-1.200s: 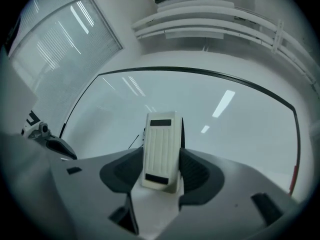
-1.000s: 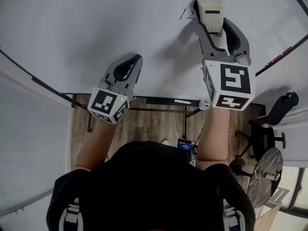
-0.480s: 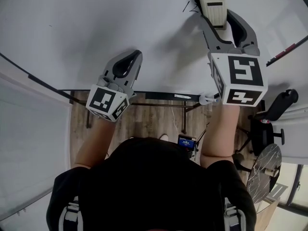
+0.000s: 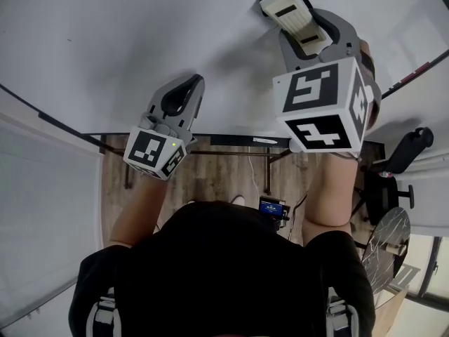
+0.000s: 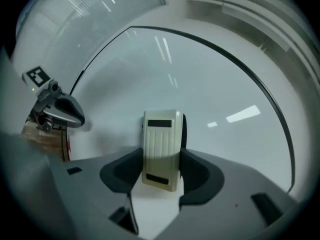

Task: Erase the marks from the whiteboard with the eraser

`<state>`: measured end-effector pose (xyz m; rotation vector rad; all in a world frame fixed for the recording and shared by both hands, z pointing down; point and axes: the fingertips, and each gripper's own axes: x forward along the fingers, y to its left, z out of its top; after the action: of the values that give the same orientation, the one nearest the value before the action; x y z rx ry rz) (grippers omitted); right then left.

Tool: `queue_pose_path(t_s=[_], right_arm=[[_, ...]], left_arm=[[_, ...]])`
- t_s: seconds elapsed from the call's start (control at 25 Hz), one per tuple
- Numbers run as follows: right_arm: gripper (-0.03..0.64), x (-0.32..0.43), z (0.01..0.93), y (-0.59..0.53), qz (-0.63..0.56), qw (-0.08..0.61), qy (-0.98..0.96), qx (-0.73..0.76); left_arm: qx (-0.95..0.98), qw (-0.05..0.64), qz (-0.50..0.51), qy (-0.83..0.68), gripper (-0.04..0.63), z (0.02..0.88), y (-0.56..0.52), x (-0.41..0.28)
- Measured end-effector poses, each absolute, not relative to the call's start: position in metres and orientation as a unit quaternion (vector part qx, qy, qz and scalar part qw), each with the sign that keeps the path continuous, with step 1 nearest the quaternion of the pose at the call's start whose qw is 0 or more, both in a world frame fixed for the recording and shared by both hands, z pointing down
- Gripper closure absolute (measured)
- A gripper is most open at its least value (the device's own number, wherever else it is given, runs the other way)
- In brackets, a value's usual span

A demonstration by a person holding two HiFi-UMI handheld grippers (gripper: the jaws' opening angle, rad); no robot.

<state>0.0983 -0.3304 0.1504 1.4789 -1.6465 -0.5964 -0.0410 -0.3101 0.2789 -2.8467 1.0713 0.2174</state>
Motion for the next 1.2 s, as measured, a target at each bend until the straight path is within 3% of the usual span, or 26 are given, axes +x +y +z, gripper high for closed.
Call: queue_pose_path(t_s=[0.24, 0.44, 0.64, 0.92, 1.2], right_arm=[[0.391, 0.078, 0.198, -0.334, -0.269, 0.512, -0.620, 0.531], [0.391, 0.050, 0.315, -0.333, -0.249, 0.587, -0.644, 0.423], [0.390, 0.040, 0.396, -0.320, -0.234, 0.606, -0.669, 0.362], [0.388, 0.036, 0.358, -0.294, -0.249, 0.580, -0.685, 0.364], [0.387, 0.065, 0.199, -0.290, -0.332, 0.483, -0.653, 0.480]], left_arm=[[-0.930, 0.043, 0.070, 0.358, 0.578, 0.285, -0.310, -0.047], [-0.928, 0.038, 0.066, 0.365, 0.578, 0.292, -0.309, -0.055], [-0.924, 0.033, 0.060, 0.375, 0.578, 0.295, -0.310, -0.059], [-0.922, 0.034, 0.063, 0.381, 0.579, 0.288, -0.313, -0.068], [-0.923, 0.050, 0.076, 0.373, 0.578, 0.273, -0.304, -0.058]])
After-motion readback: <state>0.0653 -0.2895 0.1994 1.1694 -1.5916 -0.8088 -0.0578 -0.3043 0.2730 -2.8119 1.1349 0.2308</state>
